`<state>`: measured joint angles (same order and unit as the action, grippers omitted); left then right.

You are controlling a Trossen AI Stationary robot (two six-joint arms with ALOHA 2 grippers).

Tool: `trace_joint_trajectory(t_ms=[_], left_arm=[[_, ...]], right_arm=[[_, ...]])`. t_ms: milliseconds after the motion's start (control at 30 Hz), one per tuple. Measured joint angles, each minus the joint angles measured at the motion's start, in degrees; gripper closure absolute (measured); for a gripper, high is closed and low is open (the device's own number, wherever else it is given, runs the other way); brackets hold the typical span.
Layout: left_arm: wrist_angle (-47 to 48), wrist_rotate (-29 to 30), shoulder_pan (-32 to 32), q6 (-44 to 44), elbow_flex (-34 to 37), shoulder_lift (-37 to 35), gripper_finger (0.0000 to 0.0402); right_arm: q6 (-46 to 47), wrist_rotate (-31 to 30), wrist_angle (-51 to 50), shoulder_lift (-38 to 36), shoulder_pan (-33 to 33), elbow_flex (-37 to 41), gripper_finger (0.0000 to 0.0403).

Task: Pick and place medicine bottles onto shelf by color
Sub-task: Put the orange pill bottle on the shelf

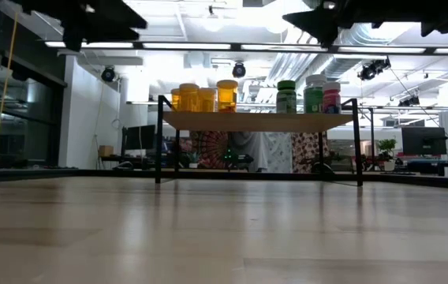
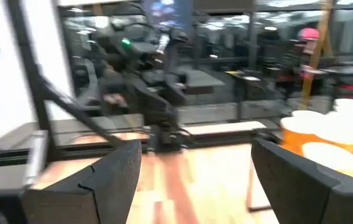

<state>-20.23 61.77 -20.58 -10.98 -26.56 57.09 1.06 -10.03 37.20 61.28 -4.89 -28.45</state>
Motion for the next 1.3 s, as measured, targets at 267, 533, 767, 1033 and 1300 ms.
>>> trace_joint_trajectory(t_ms=[267, 533, 767, 1033, 1300], left_arm=[[-9.38, -13.67, -0.28, 5.77, 6.43, -13.76, 0.039], [-9.31, -13.93, -1.67, 6.71, 6.68, -14.56, 0.0399], [-9.58, -12.98, -2.14, 6.71, 6.7, -14.57, 0.04], [-9.59, -12.95, -2.14, 6.71, 6.69, -14.57, 0.0401], [-9.59, -12.95, -2.07, 6.71, 6.69, -14.57, 0.0401]], right_arm=[[2.43, -10.84, -5.38, 10.04, 1.89, -7.34, 0.017], [6.49, -18.89, -20.65, 24.58, 4.67, -20.09, 0.0387], [8.5, -20.36, -20.45, 30.73, 7.5, -23.73, 0.0399], [6.38, -28.75, -19.62, 32.39, 7.35, -24.13, 0.0402], [5.39, -28.12, -18.06, 32.39, 8.41, -24.15, 0.0403]])
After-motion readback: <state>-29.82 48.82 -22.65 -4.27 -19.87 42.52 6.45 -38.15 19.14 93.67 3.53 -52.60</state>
